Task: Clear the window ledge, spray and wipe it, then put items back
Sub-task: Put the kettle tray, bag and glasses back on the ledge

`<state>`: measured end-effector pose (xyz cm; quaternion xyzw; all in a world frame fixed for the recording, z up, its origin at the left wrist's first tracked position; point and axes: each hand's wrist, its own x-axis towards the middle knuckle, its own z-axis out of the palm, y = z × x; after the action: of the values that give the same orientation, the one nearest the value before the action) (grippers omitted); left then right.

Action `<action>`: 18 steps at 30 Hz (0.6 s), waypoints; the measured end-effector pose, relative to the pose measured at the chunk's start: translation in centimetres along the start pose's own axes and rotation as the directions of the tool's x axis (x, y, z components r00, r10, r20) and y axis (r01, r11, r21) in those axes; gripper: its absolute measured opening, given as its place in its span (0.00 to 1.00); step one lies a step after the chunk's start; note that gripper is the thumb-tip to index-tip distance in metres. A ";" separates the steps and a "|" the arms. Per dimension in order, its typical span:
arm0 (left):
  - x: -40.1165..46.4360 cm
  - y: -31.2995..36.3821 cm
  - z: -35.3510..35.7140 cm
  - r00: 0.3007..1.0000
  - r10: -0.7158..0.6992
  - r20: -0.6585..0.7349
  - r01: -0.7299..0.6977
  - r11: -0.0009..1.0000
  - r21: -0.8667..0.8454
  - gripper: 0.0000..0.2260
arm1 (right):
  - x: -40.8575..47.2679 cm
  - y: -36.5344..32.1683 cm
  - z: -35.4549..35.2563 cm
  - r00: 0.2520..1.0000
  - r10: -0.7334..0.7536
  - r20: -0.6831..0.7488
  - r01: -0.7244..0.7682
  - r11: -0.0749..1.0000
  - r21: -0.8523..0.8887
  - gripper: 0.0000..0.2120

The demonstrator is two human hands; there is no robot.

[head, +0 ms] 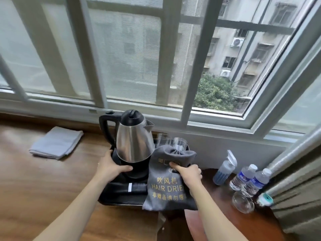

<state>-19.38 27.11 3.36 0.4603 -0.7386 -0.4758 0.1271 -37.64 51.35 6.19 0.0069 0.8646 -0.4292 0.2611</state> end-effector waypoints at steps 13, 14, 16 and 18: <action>0.5 -11.3 -21.8 0.966 -0.119 -0.231 0.098 0.990 -0.104 0.62 | -3.1 -7.4 24.4 0.965 -0.167 0.202 0.181 0.982 -0.051 0.60; 0.7 -12.4 -23.7 0.962 -0.124 -0.243 0.100 0.989 -0.109 0.60 | -5.0 -8.6 26.1 0.964 -0.179 0.196 0.194 0.980 -0.055 0.59; 0.6 -13.4 -27.4 0.956 -0.121 -0.266 0.092 0.989 -0.119 0.55 | -7.0 -9.8 30.0 0.961 -0.188 0.201 0.201 0.978 -0.047 0.57; 1.2 -15.2 -31.0 0.953 -0.123 -0.279 0.096 0.990 -0.108 0.52 | -9.6 -11.4 33.5 0.956 -0.193 0.223 0.207 0.977 -0.041 0.56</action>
<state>7.89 6.11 6.59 0.5577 -0.6630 -0.4449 0.2267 -17.14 21.26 2.41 -0.1361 0.8404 -0.4236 0.3095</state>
